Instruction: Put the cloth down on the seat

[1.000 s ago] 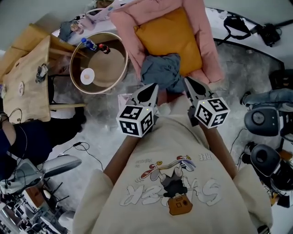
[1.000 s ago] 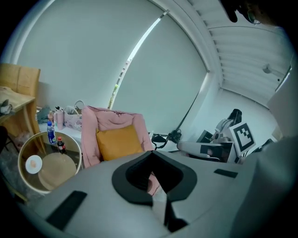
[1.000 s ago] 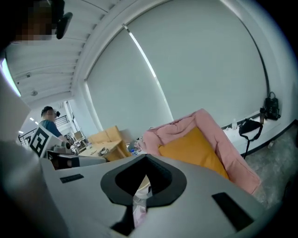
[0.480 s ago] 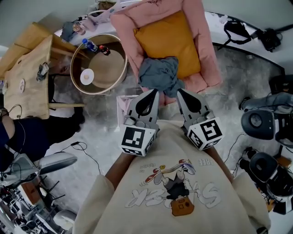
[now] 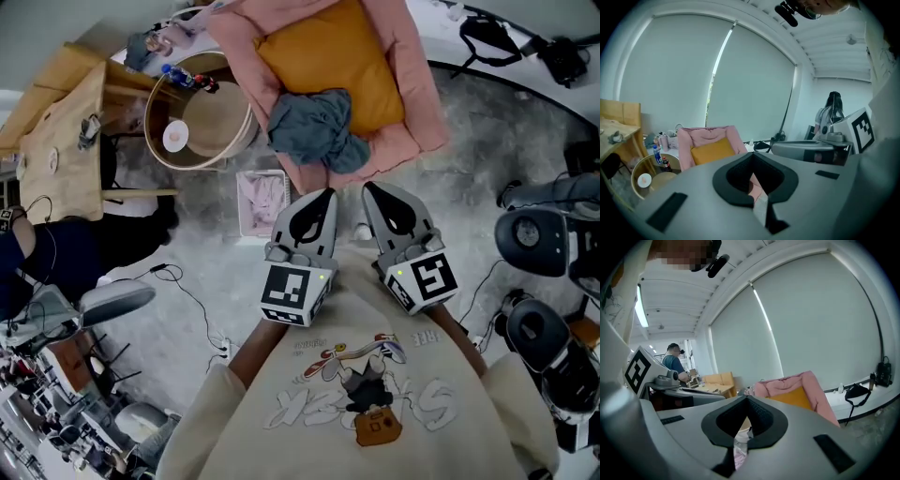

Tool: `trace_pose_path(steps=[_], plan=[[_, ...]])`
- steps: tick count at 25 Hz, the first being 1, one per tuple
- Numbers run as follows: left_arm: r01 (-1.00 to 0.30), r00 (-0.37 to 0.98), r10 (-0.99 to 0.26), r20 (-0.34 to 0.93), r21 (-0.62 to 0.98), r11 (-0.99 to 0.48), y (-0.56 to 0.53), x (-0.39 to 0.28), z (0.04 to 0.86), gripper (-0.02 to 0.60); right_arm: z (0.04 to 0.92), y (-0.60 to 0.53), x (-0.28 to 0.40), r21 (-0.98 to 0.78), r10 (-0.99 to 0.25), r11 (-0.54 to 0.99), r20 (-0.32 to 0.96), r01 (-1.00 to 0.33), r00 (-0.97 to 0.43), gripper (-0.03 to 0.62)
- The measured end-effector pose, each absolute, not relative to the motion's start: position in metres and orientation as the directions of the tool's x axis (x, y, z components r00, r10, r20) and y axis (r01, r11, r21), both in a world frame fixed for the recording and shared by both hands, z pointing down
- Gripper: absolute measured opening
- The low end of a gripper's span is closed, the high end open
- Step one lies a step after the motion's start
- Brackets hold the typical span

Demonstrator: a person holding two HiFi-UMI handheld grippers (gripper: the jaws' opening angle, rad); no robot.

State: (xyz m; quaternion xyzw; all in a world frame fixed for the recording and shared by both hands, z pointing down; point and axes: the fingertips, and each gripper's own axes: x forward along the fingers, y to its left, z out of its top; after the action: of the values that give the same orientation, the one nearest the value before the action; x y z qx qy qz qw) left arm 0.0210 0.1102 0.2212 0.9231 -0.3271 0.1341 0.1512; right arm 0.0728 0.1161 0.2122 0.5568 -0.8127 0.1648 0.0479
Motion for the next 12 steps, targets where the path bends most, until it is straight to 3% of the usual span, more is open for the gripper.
trace_pose_path(steps=[12], plan=[[-0.724, 0.676, -0.66, 0.328, 0.129, -0.678, 0.212, 0.02, 0.226, 0.005, 0.225, 0.206, 0.066, -0.231, -0.862, 0.393, 0.244, -0.89, -0.444, 0.018]])
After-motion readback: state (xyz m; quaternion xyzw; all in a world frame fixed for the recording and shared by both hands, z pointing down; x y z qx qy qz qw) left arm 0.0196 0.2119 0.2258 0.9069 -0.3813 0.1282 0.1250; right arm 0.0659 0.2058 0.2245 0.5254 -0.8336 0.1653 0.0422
